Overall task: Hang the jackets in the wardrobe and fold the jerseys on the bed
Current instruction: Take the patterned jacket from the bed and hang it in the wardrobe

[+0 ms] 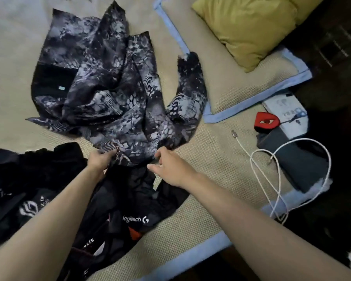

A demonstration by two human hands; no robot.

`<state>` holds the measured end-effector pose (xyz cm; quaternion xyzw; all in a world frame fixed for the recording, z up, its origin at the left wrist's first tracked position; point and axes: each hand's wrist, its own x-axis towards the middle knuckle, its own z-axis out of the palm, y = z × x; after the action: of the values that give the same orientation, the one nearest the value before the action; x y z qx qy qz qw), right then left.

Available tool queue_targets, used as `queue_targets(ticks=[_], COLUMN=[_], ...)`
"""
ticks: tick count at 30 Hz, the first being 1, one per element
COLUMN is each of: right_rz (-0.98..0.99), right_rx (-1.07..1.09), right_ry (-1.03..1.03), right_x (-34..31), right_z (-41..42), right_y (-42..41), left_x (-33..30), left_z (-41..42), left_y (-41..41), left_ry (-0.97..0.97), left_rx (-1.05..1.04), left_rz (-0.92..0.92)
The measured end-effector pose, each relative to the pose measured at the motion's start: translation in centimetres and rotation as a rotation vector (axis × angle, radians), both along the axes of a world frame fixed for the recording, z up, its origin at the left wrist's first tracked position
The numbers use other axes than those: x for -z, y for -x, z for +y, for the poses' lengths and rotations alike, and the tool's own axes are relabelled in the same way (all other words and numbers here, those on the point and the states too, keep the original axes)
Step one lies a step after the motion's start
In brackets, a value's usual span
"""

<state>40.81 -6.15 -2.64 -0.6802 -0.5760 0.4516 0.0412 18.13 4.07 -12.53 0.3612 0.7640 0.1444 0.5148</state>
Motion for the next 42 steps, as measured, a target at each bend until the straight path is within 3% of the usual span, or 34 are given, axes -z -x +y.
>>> queue_targets(ticks=[3,9,13,18,21,23,26,30,34,39,42], right_rz=[0.008,0.039,0.314,0.544,0.568,0.586,0.636,0.670,0.526,-0.004,0.054], right_rx=[-0.052,-0.022,0.296,0.196,0.097,0.031,0.027,0.109,0.108,-0.253,-0.413], right_ry=[-0.034,-0.221,-0.421,-0.598,-0.587,-0.557,-0.513,-0.465,-0.422,-0.437,-0.481], right_x=[-1.9,-10.7,-18.9,-30.7,-36.9,-39.6,-41.9,-44.2,-46.4,-46.6,-45.1], right_z=[0.1,2.4,4.2,5.0,4.4,3.4,2.0,0.7,0.4,1.4,2.7], right_y=[-0.2,2.1,1.9,-1.7,-3.8,-4.7,-5.4,-8.1,-12.2,-12.9,-10.1], left_x=[-5.1,-22.1,-33.5,-44.1,-45.7,-45.2,-42.8,-42.5,-48.0,-55.8,-59.2], left_z=[-1.0,-1.8,-1.9,-2.4,-2.2,-2.2,-3.3,-4.5,-6.1,-8.7,-10.5], left_y=[-1.8,-5.7,-8.3,-8.7,-7.9,-7.6,-8.1,-8.3,-6.1,-2.8,-1.5], left_ry=[-0.159,-0.424,-0.644,-0.805,-0.914,-0.855,-0.682,-0.676,-0.696,-0.873,-0.854], left_rx=[0.021,0.253,0.373,0.397,0.319,0.398,0.558,0.506,0.586,0.553,0.580], left_rz=[-0.109,-0.346,-0.369,-0.447,-0.314,-0.221,-0.302,-0.279,-0.247,-0.105,-0.037])
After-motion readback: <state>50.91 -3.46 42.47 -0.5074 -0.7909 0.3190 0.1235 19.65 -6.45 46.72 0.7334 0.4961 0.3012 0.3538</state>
